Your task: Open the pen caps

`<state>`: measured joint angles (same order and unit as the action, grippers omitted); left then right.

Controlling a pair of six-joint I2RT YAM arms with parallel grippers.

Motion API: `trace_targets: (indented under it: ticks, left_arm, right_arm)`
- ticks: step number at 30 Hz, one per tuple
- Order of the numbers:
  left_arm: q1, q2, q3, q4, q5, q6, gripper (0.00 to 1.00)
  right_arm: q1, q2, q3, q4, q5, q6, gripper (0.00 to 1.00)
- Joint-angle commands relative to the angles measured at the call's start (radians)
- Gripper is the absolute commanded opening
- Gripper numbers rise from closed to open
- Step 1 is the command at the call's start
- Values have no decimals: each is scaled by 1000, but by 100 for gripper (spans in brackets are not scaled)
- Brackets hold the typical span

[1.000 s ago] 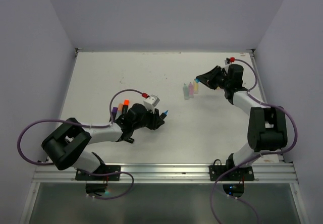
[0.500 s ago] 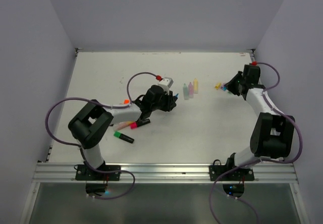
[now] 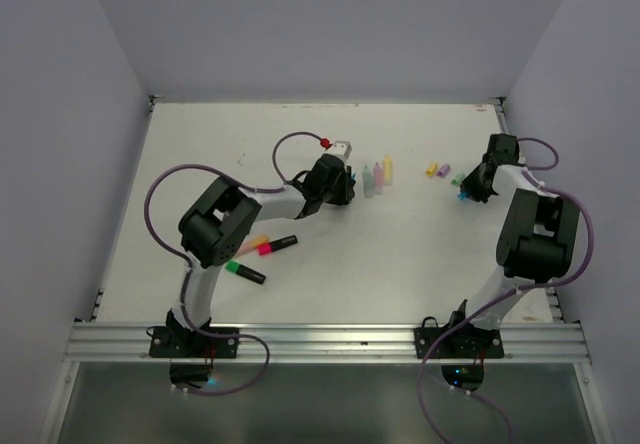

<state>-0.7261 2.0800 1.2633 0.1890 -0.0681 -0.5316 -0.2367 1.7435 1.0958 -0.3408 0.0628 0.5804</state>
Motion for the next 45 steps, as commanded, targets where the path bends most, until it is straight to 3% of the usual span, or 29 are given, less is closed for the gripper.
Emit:
trace_targets:
  ticks: [1, 9, 11, 14, 17, 19, 23, 29, 36, 40, 41, 44, 45]
  left_arm:
    - [19, 31, 67, -20, -15, -33, 0]
    - [44, 129, 172, -36, 63, -39, 0]
    - [44, 138, 176, -28, 91, -44, 6]
    - [44, 135, 160, -11, 106, -56, 19]
    - [44, 118, 137, 3, 113, -59, 31]
    - [44, 106, 119, 23, 116, -64, 38]
    - [44, 81, 78, 61, 136, -61, 47]
    - [44, 49, 62, 78, 152, -42, 52]
    - [45, -121, -28, 53, 1, -19, 56]
    - [45, -271, -123, -5, -91, -5, 61]
    - [45, -332, -161, -26, -110, -8, 64]
    - [47, -461, -267, -82, -157, -39, 100]
    - [47, -497, -297, -91, -162, -53, 100]
  right_arm:
    - [-9, 31, 73, -9, 46, -13, 0]
    - [-16, 91, 99, 0, 65, -13, 2]
    - [-16, 113, 99, 11, 60, -16, 5]
    - [-18, 136, 99, 20, 51, -17, 12]
    - [-16, 140, 108, 28, 40, -19, 28]
    - [-16, 143, 111, 31, 31, -22, 33]
    - [-18, 145, 115, 40, 8, -31, 49]
    - [-16, 99, 104, 59, 5, -45, 58]
    - [11, -33, 81, 31, 52, -54, 67]
    - [132, -143, 78, -10, 132, -83, 77]
    - [160, -162, 75, -27, 152, -86, 82]
    - [229, -238, 38, -20, 128, -80, 89]
    - [262, -255, 26, -12, 109, -76, 90]
